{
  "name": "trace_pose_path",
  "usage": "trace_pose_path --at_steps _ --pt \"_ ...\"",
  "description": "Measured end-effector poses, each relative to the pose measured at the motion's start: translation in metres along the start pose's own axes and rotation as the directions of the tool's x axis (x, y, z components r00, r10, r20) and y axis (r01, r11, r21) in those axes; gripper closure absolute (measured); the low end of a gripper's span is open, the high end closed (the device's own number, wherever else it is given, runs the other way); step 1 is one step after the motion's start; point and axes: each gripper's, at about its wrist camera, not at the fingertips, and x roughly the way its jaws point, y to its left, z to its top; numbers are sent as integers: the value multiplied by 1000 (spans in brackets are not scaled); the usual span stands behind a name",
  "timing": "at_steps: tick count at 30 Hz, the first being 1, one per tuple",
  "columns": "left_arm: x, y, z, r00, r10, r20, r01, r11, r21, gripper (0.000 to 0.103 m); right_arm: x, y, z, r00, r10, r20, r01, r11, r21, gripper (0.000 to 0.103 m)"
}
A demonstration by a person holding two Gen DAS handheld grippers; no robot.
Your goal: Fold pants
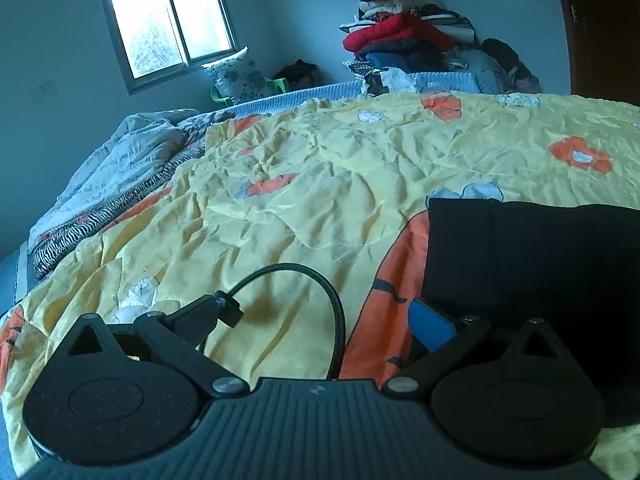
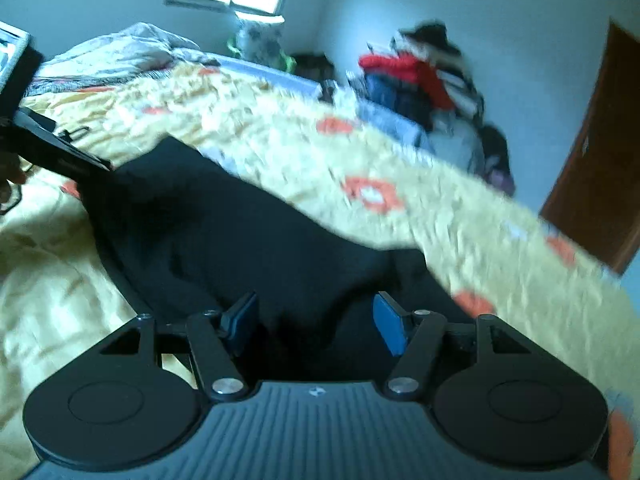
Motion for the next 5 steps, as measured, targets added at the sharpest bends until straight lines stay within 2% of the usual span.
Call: trace_pose_path --at_steps 5 --pt "1 0 -1 1000 -1 -6 1 1000 1 0 0 29 17 994 103 45 -99 992 -79 41"
